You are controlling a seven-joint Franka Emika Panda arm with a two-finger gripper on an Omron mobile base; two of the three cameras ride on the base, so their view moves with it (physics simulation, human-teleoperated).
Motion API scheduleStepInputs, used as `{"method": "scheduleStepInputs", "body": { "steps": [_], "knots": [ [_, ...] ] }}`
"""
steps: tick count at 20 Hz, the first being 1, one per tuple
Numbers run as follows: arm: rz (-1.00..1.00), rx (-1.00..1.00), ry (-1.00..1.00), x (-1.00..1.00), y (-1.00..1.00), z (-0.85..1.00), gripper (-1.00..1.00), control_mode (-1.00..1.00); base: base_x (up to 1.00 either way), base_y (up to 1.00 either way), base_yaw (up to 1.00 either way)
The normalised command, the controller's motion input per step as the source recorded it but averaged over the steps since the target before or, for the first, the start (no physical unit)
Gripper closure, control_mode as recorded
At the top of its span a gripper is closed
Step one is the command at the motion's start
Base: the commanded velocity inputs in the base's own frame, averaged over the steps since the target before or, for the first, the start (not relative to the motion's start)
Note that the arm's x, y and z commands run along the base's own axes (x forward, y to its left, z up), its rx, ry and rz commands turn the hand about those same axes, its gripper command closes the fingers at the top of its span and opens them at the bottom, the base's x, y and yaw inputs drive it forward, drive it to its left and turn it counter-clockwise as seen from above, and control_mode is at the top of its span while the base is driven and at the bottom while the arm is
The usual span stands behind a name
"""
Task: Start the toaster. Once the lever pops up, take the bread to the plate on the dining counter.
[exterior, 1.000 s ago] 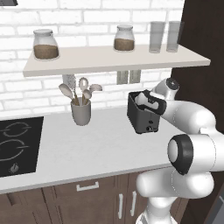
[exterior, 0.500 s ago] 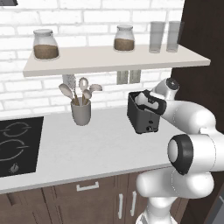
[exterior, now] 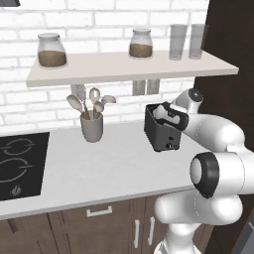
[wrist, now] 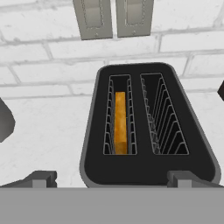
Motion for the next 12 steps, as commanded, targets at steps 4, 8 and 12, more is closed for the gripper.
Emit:
{"method": "scheduleStepInputs", "body": {
  "steps": [4,8,12],
  "knots": [
    [0.0,0.0,0.0,0.0,0.0,0.0,-1.0,-1.0,0.0,0.0,0.0],
    [0.0,0.0,0.0,0.0,0.0,0.0,-1.0,-1.0,0.0,0.0,0.0],
    [0.0,0.0,0.0,0.0,0.0,0.0,-1.0,-1.0,0.0,0.0,0.0]
  ]
}}
